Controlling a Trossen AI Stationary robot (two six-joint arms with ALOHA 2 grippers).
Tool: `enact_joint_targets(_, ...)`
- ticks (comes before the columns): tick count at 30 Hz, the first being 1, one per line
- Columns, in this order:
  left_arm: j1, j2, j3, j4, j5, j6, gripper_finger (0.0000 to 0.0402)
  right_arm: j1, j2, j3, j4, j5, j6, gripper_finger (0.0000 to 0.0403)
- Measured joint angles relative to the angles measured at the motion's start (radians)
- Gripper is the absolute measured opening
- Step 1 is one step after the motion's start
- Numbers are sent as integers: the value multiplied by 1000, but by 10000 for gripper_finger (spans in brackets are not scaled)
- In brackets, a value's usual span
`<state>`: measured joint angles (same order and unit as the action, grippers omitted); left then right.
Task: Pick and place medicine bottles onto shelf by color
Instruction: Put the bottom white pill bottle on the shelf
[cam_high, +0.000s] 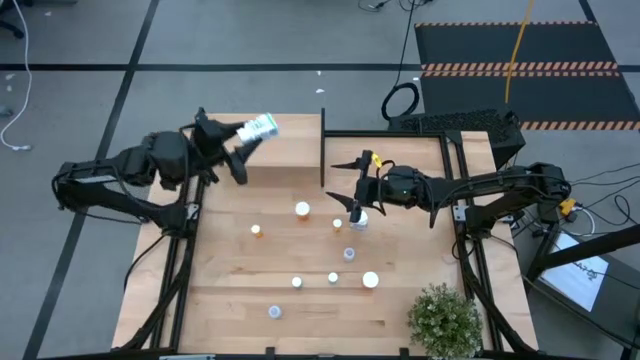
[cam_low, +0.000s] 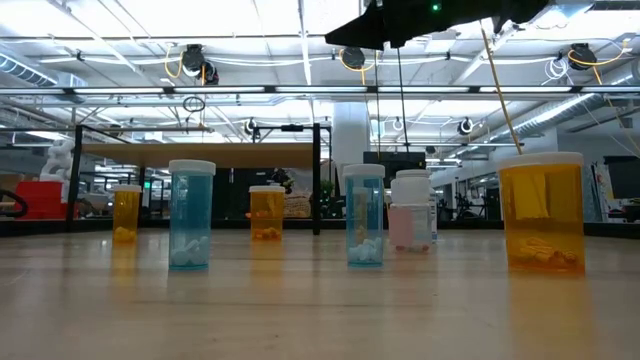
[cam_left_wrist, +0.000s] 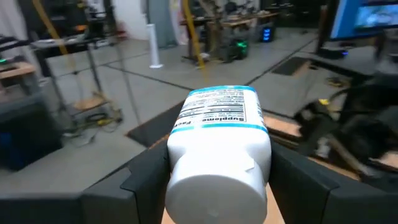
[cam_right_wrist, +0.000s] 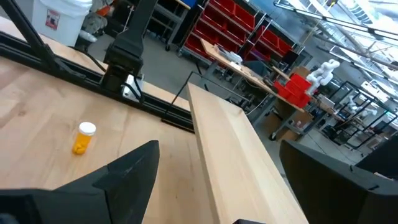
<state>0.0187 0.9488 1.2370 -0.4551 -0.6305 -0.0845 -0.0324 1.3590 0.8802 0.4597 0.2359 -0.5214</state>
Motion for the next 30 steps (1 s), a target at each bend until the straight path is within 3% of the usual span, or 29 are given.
enact_joint_targets(4,107,-14,41,-90,-8,-28,235,-8,0,-10,1,0,-17,329)
enact_joint_targets(8,228,28,174,-265,-26,-79,236,-21,0,-10,3,0,-17,329)
enact_joint_targets(14,405,177,420,-544,-22,-128,236,-26,0,-10,2,-1,-17,329)
enact_joint_targets(20,590,349,631,-839,55,-211,236,-26,0,-10,0,-1,-16,329)
enact_joint_targets(30,805,541,687,-1085,250,-351,236,-26,0,-11,3,-2,-94,329)
